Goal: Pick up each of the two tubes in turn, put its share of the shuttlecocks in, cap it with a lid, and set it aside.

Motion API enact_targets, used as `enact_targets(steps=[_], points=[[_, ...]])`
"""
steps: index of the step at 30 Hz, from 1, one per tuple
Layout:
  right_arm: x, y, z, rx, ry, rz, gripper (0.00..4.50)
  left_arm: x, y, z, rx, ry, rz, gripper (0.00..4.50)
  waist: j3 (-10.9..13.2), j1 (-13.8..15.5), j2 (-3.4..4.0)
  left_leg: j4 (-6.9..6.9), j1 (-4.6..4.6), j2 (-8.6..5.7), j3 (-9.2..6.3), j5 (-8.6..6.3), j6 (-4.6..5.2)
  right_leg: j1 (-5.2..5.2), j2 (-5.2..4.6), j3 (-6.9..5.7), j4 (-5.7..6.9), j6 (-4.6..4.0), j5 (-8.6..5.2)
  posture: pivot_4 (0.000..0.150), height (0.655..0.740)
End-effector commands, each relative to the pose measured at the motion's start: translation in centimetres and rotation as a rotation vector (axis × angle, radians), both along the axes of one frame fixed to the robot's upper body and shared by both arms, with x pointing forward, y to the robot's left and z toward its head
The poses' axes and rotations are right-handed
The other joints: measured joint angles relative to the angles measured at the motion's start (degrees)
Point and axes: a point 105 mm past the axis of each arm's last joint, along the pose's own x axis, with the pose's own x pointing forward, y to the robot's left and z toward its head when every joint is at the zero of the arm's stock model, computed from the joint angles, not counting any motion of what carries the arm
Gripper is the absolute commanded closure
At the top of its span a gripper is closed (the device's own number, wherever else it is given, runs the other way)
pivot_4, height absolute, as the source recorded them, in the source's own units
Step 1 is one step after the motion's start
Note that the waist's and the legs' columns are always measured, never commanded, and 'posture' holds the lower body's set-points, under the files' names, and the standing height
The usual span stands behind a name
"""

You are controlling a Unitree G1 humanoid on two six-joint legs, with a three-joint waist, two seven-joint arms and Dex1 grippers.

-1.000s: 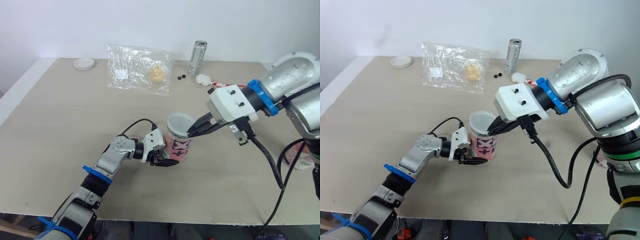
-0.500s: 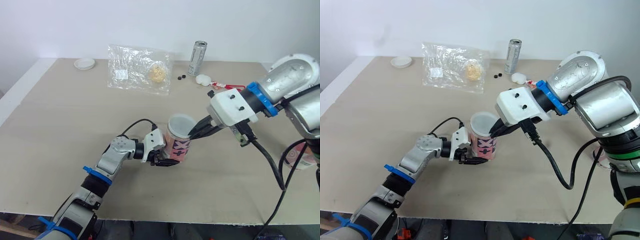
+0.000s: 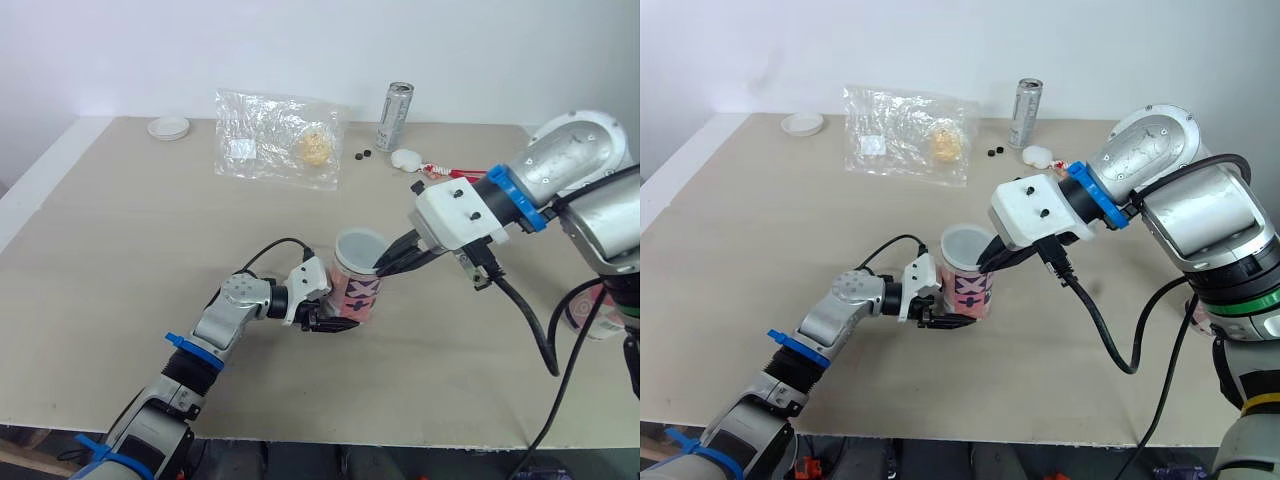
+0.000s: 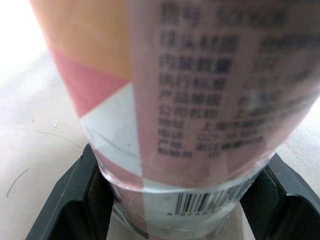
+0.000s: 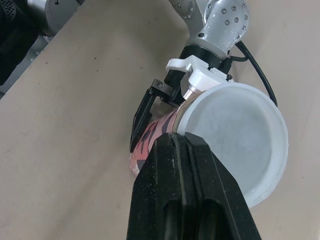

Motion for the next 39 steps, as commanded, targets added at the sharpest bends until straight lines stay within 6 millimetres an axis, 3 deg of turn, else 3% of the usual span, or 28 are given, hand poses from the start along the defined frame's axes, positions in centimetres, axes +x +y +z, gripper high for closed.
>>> enact_targets(steps=[1,5,6,10,14,16,19,25,39], points=[[-0.4,-0.4,0.2,-0.034,0.025,0.002,3.17,-0.5,0.3,-2.0,0.056,0.071,0.006,1.55,0.0,0.0,0.0,0.0,0.0,0.0,0.0,0.0,0.0,0.0,0.0,0.0,0.0,0.0,0.0,0.15,0.74],[-0.5,-0.2,0.7,0.001,0.037,-0.006,1.37,-0.6,0.3,-2.0,0.054,0.075,0.006,1.55,0.0,0.0,0.0,0.0,-0.01,0.0,0.01,0.0,0.0,-0.01,0.0,0.0,0.0,0.0,0.0,0.15,0.74],[-0.5,-0.2,1.1,0.025,0.051,-0.014,1.19,-0.6,0.4,-2.0,0.054,0.077,0.007,1.55,0.0,0.0,0.0,0.0,-0.01,0.0,0.0,0.0,0.0,-0.01,0.0,0.0,0.0,0.0,-0.01,0.15,0.74],[-0.4,0.0,2.9,0.159,0.132,-0.069,1.19,-0.6,0.4,-2.0,0.055,0.08,0.009,1.55,0.0,0.0,0.0,0.0,-0.01,0.0,-0.01,0.0,0.0,0.0,0.0,0.0,0.0,0.0,-0.01,0.15,0.74],[0.3,0.6,5.5,0.404,0.248,-0.175,1.19,-0.6,0.4,-2.0,0.054,0.079,0.01,1.55,0.0,0.01,0.01,0.0,0.0,0.0,-0.02,0.0,0.0,0.01,0.0,0.0,0.02,-0.03,0.01,0.15,0.74],[0.8,0.5,5.7,0.472,0.285,-0.231,1.19,-0.6,0.4,-2.0,0.053,0.078,0.01,1.55,-0.01,0.01,0.0,0.0,-0.01,0.0,-0.04,0.0,0.0,0.02,0.01,-0.01,0.03,-0.16,0.09,0.15,0.74],[1.7,0.5,5.2,0.542,0.302,-0.311,2.0,-0.6,0.5,-2.0,0.054,0.077,0.009,1.55,-0.01,0.01,0.0,0.0,-0.01,0.0,-0.05,0.0,0.0,0.02,0.01,-0.02,0.03,-0.18,0.09,0.15,0.74],[2.0,0.4,1.9,0.509,0.303,-0.37,4.45,-0.6,0.5,-2.0,0.057,0.075,0.006,1.55,-0.03,0.0,0.02,-0.01,-0.03,-0.01,-0.08,0.0,0.0,0.02,0.06,-0.01,0.03,-0.1,0.04,0.15,0.74],[2.2,1.4,-1.4,0.404,0.291,-0.352,4.45,-0.7,0.5,-2.2,0.059,0.076,0.014,1.55,-0.03,0.0,0.02,0.01,-0.02,-0.01,-0.08,0.0,0.0,0.03,0.07,0.0,0.05,0.04,-0.02,0.15,0.74]])
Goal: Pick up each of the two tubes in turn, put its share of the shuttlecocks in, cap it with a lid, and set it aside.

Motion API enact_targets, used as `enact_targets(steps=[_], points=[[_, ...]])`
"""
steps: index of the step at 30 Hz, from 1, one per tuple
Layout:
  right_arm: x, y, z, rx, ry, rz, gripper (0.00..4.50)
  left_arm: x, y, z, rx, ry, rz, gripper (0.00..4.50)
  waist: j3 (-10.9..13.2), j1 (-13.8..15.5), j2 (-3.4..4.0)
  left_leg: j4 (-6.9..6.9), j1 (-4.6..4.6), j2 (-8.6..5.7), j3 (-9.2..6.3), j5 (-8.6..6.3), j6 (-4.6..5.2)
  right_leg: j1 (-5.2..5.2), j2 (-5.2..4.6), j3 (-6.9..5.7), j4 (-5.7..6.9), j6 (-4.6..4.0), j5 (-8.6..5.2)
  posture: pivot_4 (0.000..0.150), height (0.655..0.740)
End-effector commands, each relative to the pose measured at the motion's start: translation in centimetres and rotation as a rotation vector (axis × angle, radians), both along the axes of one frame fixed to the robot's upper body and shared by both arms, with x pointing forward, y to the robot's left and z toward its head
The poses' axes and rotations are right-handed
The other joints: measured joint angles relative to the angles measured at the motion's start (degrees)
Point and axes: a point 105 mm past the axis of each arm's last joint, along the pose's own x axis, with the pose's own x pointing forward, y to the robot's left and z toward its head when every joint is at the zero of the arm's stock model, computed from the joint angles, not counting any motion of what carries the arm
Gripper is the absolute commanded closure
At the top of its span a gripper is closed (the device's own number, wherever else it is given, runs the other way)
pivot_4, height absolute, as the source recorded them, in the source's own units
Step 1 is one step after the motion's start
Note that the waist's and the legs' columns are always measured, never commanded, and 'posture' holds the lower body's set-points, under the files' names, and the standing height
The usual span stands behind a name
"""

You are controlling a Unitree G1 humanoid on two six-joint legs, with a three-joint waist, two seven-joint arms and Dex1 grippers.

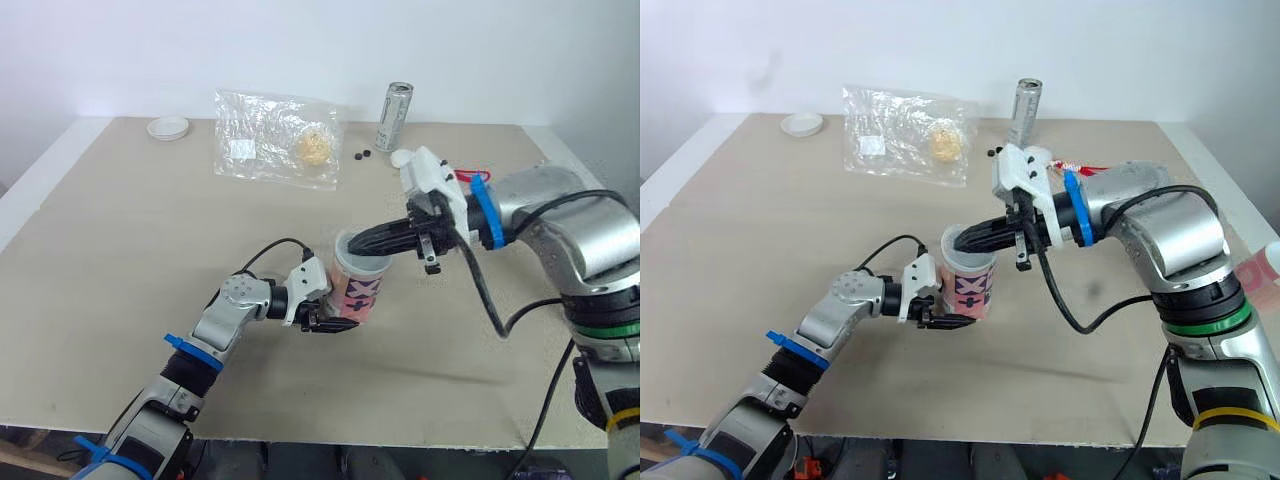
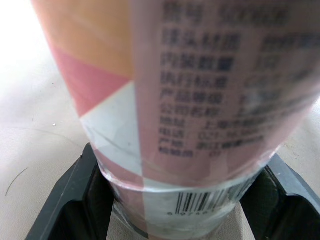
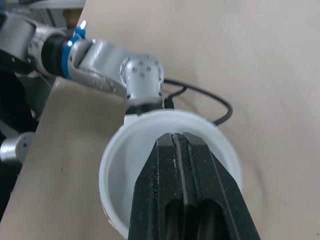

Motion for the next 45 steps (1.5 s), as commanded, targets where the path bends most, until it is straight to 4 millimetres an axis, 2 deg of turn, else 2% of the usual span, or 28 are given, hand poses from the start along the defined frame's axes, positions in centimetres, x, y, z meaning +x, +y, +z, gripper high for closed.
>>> enact_targets(steps=[1,16,30,34,36,39,42,45], points=[[-0.2,0.2,-0.1,-0.034,-0.044,0.027,4.45,-0.6,0.5,-2.1,0.059,0.07,0.006,1.55,-0.01,0.0,0.0,0.0,0.0,0.0,0.0,0.0,0.0,0.0,0.0,0.0,0.0,0.0,0.0,0.15,0.74],[0.6,0.3,-2.9,-0.153,-0.023,0.03,4.45,-0.4,0.7,-2.1,0.057,0.071,0.023,1.55,-0.36,-0.05,0.01,0.0,0.14,0.03,0.0,0.0,0.0,0.1,0.04,0.0,0.0,-0.02,0.01,0.15,0.74],[0.6,-1.2,-5.1,-0.284,0.064,0.001,4.45,-0.2,0.5,-2.0,0.055,0.07,0.027,1.55,-0.96,-0.03,-0.17,-0.01,0.23,0.05,0.0,0.0,0.0,0.19,0.05,-0.01,-0.01,-0.08,-0.03,0.15,0.74],[0.7,-1.1,-5.3,-0.29,0.062,0.007,4.45,-0.1,0.4,-1.9,0.054,0.068,0.028,1.55,-1.1,-0.03,-0.33,-0.02,0.37,0.05,0.0,-0.01,-0.02,0.3,0.04,-0.01,-0.02,-0.34,-0.18,0.15,0.74],[0.7,-0.8,-4.9,-0.253,0.06,0.014,4.45,-0.1,0.4,-1.9,0.052,0.067,0.028,1.55,-1.13,-0.03,-0.37,-0.03,0.45,0.05,0.01,-0.02,-0.02,0.38,0.04,-0.01,-0.03,-0.35,-0.2,0.15,0.74],[0.8,-0.3,-2.8,-0.125,0.054,0.026,4.45,-0.1,0.5,-1.9,0.053,0.065,0.031,1.55,-1.14,-0.04,-0.4,-0.04,0.49,0.07,0.02,-0.02,-0.03,0.42,0.04,-0.01,-0.03,-0.36,-0.2,0.15,0.74],[1.5,-1.5,0.6,0.049,0.071,-0.048,4.45,0.0,0.8,-1.8,0.055,0.062,0.036,1.55,-1.11,-0.04,-0.41,-0.04,0.47,0.08,0.03,-0.02,-0.03,0.41,0.04,-0.01,-0.03,-0.35,-0.19,0.15,0.74],[1.3,-3.0,1.5,0.084,0.09,-0.086,4.45,0.0,1.0,-1.9,0.058,0.061,0.038,1.55,-1.06,-0.01,-0.4,-0.04,0.31,0.07,0.02,-0.02,-0.03,0.28,0.04,0.0,-0.03,-0.3,-0.15,0.15,0.74]])
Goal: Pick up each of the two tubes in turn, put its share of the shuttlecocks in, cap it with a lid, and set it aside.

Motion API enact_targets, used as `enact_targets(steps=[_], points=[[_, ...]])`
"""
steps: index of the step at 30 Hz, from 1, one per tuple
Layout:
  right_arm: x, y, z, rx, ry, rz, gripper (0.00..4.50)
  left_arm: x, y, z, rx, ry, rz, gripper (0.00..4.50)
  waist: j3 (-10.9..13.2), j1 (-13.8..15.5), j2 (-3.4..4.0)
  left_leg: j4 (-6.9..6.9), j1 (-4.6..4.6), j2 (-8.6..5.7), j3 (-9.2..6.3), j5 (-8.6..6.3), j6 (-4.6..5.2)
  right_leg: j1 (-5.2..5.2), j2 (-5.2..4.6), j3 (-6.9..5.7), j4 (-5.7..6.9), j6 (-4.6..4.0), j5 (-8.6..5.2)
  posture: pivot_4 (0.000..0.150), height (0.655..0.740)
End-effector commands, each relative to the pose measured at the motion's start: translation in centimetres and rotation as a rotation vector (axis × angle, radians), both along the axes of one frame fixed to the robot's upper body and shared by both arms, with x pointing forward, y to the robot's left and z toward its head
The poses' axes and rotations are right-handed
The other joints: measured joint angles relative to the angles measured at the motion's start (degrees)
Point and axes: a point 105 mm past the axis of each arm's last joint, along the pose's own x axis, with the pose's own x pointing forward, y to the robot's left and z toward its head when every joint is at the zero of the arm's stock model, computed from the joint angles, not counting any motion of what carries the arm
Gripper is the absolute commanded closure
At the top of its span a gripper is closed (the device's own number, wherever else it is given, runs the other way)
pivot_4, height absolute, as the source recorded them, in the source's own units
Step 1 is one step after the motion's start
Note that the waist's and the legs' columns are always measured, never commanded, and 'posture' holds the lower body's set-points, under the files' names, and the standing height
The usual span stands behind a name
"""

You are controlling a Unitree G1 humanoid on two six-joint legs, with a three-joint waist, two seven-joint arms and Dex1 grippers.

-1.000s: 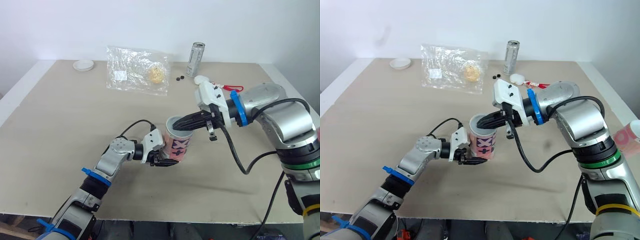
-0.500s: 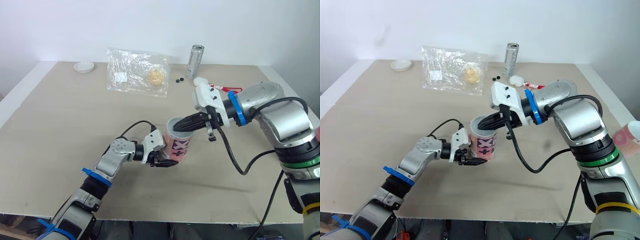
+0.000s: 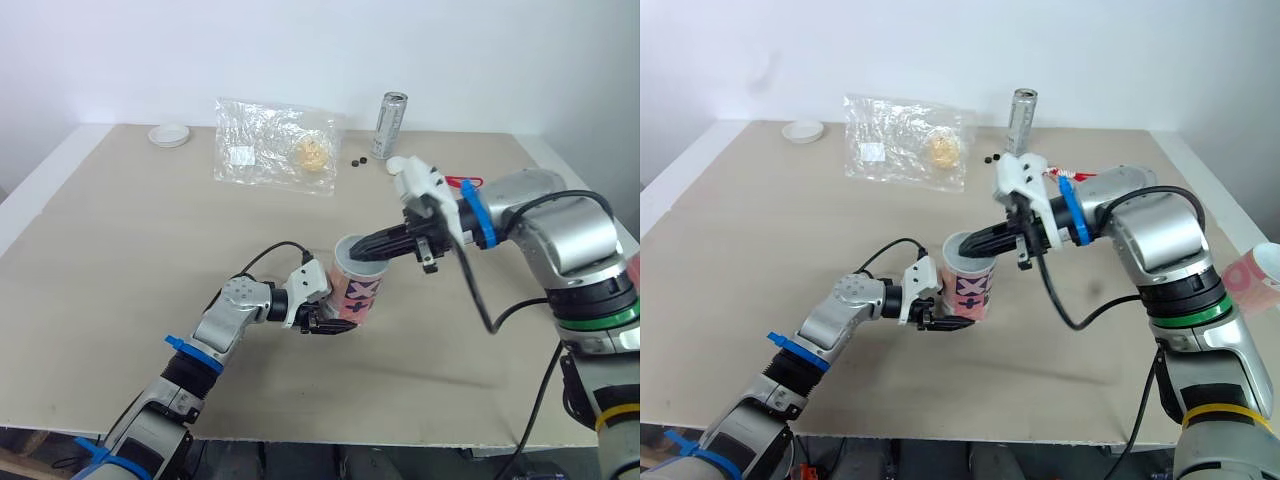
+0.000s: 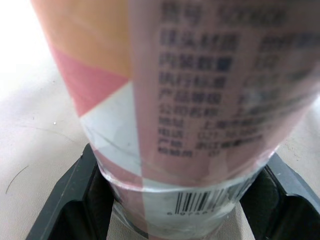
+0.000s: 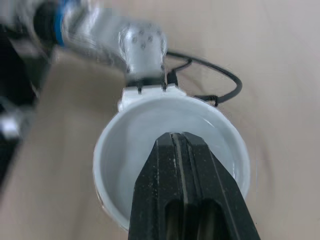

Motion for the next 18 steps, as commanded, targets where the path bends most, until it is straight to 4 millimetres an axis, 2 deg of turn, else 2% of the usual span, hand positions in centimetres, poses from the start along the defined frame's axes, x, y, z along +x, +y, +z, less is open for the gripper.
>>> enact_targets(steps=[1,7,9,13,15,16,18], points=[[-0.2,-2.2,1.9,0.051,-0.01,-0.058,4.45,-0.2,0.8,-1.4,0.045,0.042,0.009,1.55,0.0,0.01,0.0,0.0,-0.07,-0.01,0.0,-0.01,0.01,-0.06,0.0,0.0,0.0,0.18,0.08,0.15,0.74],[-0.7,-5.7,2.9,0.176,-0.03,-0.211,4.45,-0.1,0.7,-1.3,0.045,0.036,0.008,1.55,0.01,0.02,0.02,-0.01,-0.19,-0.04,-0.03,-0.19,0.17,-0.15,0.01,0.01,-0.03,0.22,-0.04,0.15,0.74],[-0.8,-6.5,2.4,0.246,-0.073,-0.277,4.45,-0.1,0.7,-1.3,0.041,0.032,0.006,1.55,0.02,0.04,0.01,-0.01,-0.2,-0.04,-0.04,-0.2,0.17,-0.14,0.01,0.01,-0.03,0.24,-0.04,0.15,0.74],[-0.6,-7.7,0.4,0.322,-0.163,-0.421,4.45,-0.2,0.6,-1.1,0.031,0.019,0.006,1.55,0.02,0.03,0.01,0.04,-0.19,-0.04,-0.07,-0.19,0.17,-0.08,0.04,0.03,-0.06,0.31,-0.01,0.15,0.74],[-1.4,-7.6,-0.9,0.318,-0.175,-0.424,4.45,-0.1,0.6,-1.0,0.027,0.011,0.005,1.55,0.07,-0.06,0.1,0.04,-0.2,-0.04,-0.07,-0.19,0.17,-0.07,0.04,0.03,-0.07,0.33,0.01,0.15,0.74],[-2.0,-7.4,-2.2,0.306,-0.171,-0.418,3.86,0.0,0.5,-0.8,0.023,0.005,0.005,1.55,0.08,-0.09,0.12,0.07,-0.19,-0.05,-0.03,-0.19,0.18,-0.08,0.03,0.07,-0.06,0.35,0.04,0.15,0.74],[-3.5,-6.8,-5.6,0.263,-0.131,-0.378,3.62,0.3,0.5,0.0,0.0,-0.011,0.001,1.55,0.04,0.13,-0.03,0.07,-0.18,-0.06,-0.01,-0.18,0.19,-0.07,0.02,0.09,-0.07,0.37,0.07,0.15,0.74]])
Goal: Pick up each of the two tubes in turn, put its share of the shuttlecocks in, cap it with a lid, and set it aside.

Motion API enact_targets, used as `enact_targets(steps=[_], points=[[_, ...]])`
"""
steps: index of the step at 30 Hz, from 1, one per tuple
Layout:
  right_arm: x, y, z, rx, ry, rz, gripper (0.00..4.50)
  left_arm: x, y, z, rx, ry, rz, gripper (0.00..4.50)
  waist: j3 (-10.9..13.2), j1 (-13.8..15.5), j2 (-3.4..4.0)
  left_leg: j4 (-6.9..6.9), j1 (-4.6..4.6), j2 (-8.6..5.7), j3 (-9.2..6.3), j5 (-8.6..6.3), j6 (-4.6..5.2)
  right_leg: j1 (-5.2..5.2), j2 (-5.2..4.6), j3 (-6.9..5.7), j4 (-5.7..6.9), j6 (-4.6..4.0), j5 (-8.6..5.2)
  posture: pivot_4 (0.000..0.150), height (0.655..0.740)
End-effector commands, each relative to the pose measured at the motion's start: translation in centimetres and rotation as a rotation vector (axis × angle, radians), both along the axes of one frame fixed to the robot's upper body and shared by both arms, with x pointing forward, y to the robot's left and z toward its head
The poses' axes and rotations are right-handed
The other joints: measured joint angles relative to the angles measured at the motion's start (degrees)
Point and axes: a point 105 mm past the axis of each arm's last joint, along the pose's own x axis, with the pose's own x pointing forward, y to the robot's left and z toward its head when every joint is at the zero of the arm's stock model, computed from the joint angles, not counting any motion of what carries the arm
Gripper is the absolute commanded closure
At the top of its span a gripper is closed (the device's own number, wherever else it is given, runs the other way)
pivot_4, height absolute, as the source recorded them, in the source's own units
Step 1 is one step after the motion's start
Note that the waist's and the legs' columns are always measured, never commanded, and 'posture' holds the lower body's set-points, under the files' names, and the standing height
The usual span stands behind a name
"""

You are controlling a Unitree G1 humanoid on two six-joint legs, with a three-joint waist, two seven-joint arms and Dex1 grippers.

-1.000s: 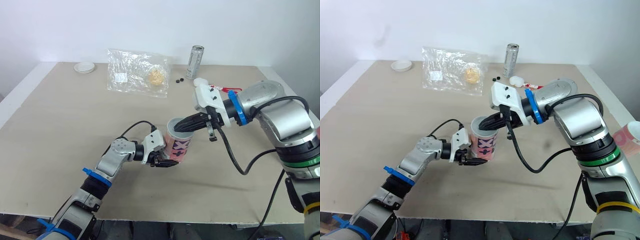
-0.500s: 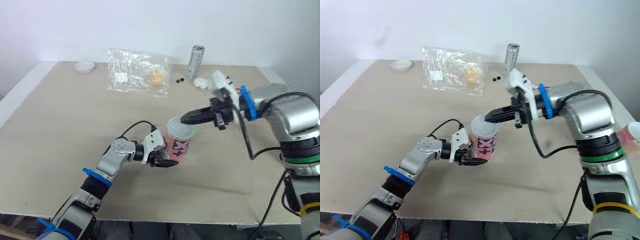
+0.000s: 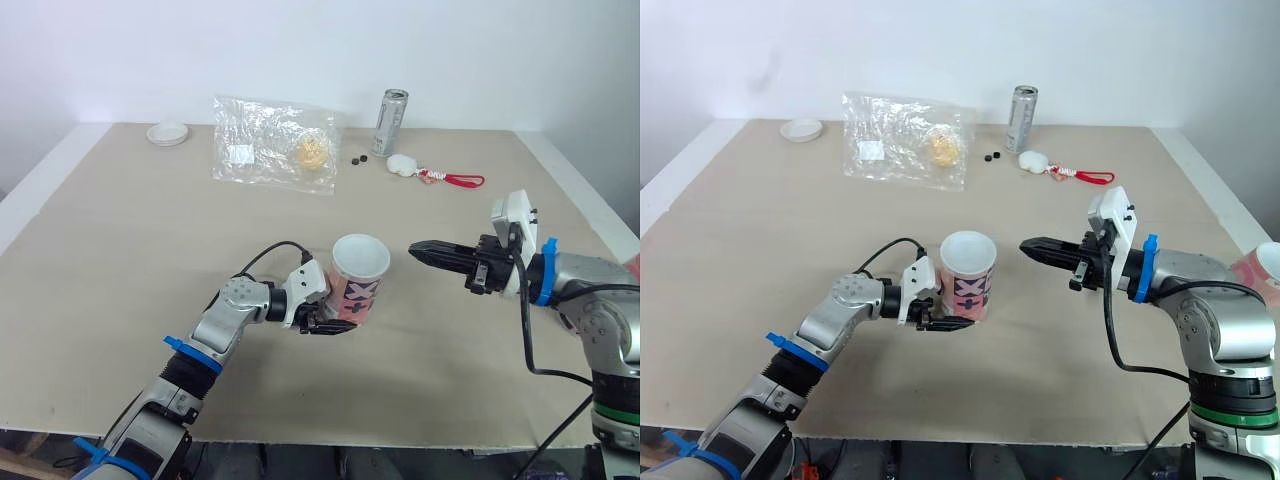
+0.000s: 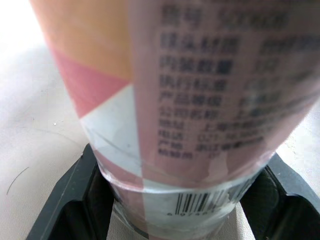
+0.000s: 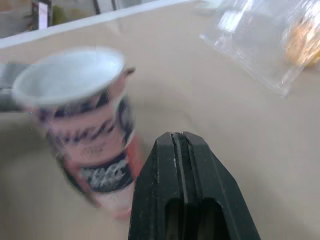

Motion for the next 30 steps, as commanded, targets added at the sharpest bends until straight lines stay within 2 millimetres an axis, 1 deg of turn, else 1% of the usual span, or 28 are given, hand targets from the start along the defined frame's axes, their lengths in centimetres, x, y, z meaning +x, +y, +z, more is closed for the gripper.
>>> enact_targets(steps=[1,2,3,4,5,8,11,13,17,23,30], points=[[-2.5,1.3,-2.9,-0.061,-0.038,0.08,3.14,0.4,0.6,0.1,0.0,-0.001,0.016,1.55,-0.04,0.24,-0.28,0.0,0.02,0.02,-0.18,0.0,0.0,0.09,0.08,-0.13,-0.01,-0.05,-0.06,0.15,0.74],[-2.9,1.5,-3.6,-0.068,-0.022,0.098,2.69,0.5,0.6,0.3,-0.007,-0.015,0.014,1.55,-0.02,0.22,-0.29,-0.02,0.01,0.03,-0.29,0.0,0.0,0.12,0.08,-0.23,-0.02,-0.1,-0.11,0.15,0.74],[-3.3,1.6,-4.3,-0.084,-0.015,0.114,2.24,0.6,0.6,0.5,-0.012,-0.029,0.012,0.76,0.02,0.16,-0.19,-0.03,-0.02,0.03,-0.3,-0.01,-0.01,0.1,0.08,-0.24,-0.03,-0.11,-0.12,0.15,0.74],[-3.6,1.8,-4.9,-0.106,-0.015,0.131,1.74,0.7,0.6,0.6,-0.016,-0.038,0.012,0.48,0.13,0.02,0.0,-0.02,-0.03,0.01,-0.22,-0.01,-0.01,0.09,0.04,-0.17,-0.03,-0.08,-0.11,0.15,0.74],[-3.9,2.0,-5.4,-0.116,-0.018,0.15,1.14,0.7,0.6,0.7,-0.022,-0.048,0.01,0.02,0.18,-0.07,0.06,0.0,-0.03,-0.04,-0.06,-0.01,-0.01,0.03,-0.03,-0.05,-0.03,0.01,-0.06,0.15,0.74],[-4.0,2.4,-6.1,-0.091,-0.013,0.15,0.08,0.7,0.6,1.1,-0.042,-0.058,0.006,0.0,0.26,-0.12,-0.02,0.05,0.0,-0.01,0.0,0.0,-0.01,0.02,-0.01,-0.01,-0.03,0.04,0.02,0.15,0.74],[-4.0,3.1,-7.0,-0.094,-0.009,0.177,0.08,0.6,0.7,1.3,-0.052,-0.064,-0.005,0.0,0.27,0.0,-0.03,0.05,-0.01,-0.01,-0.03,0.05,0.05,0.01,0.0,-0.03,-0.03,-0.17,-0.04,0.15,0.74],[-3.7,3.5,-7.5,-0.094,-0.018,0.185,0.08,0.5,0.8,1.5,-0.057,-0.073,-0.01,0.0,0.28,0.0,-0.06,0.06,-0.01,-0.01,-0.02,0.05,0.04,0.02,0.0,-0.01,-0.04,-0.18,-0.05,0.15,0.74],[-2.8,4.1,-7.7,-0.076,-0.037,0.186,0.08,0.4,1.5,2.0,-0.072,-0.101,-0.008,0.0,0.32,0.03,-0.06,0.02,-0.04,-0.01,-0.01,0.05,0.04,-0.01,-0.01,-0.01,-0.05,-0.02,0.02,0.15,0.74],[-1.5,4.6,-8.2,-0.065,-0.065,0.18,0.08,0.2,4.1,2.6,-0.067,-0.142,0.001,0.0,0.34,0.01,-0.06,-0.05,-0.04,0.0,-0.05,0.04,0.04,-0.01,0.02,-0.03,-0.05,-0.03,-0.01,0.15,0.74],[-1.3,5.8,-8.6,-0.06,-0.076,0.236,0.08,-0.8,6.4,3.9,-0.113,-0.164,0.007,0.0,0.36,0.06,-0.06,-0.03,-0.05,0.0,-0.04,0.04,0.03,0.0,0.0,-0.03,-0.05,-0.02,-0.01,0.15,0.74]])
